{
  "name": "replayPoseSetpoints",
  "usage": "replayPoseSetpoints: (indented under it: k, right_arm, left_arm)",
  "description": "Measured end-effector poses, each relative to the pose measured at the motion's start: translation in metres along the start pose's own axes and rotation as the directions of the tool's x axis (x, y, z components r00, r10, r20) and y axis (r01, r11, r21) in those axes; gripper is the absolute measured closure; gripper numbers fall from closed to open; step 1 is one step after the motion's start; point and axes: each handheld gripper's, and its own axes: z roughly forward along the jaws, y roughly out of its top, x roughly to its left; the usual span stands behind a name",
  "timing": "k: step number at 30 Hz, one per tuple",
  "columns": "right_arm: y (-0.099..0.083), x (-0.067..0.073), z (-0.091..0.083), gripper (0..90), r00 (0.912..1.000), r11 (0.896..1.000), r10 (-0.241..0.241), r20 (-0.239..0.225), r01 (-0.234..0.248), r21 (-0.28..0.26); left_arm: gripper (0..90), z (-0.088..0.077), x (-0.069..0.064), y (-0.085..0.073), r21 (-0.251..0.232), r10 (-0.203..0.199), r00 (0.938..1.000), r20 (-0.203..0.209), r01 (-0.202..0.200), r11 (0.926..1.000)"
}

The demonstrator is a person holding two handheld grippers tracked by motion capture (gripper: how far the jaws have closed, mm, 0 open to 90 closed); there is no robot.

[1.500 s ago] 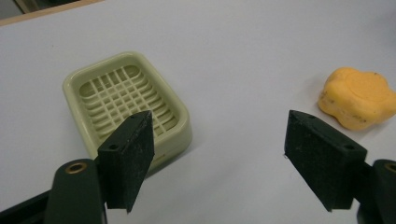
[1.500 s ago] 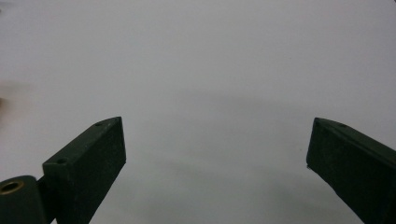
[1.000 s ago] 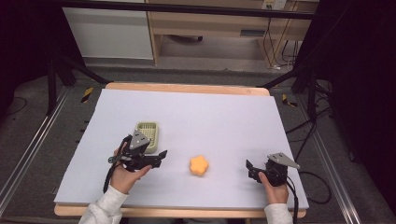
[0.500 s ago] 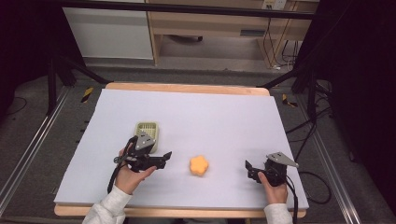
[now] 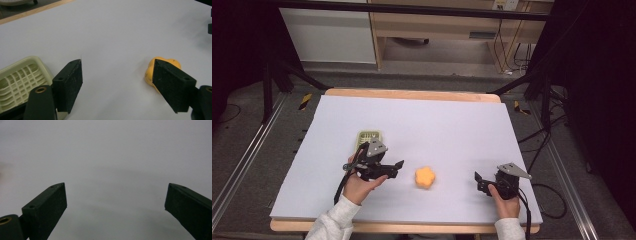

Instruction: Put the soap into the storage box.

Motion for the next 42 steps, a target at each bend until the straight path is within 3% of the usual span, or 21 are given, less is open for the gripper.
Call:
replayPoseSetpoints:
  k: [6,42]
  right_arm:
    - [0.0,0.0,0.0,4.5,1.0,1.0,0.0,-0.002,0.0,-0.001]
    - [0.0,0.0,0.001,5.3,1.0,1.0,-0.005,-0.006,0.005,0.01]
  left_arm:
    - [24.0,0.008,-0.01,0.006,0.013,0.027,0.9996,0.012,-0.027,0.9995]
    - [20.7,0.049,-0.045,0.012,0.112,0.076,0.9925,0.095,-0.087,0.9899]
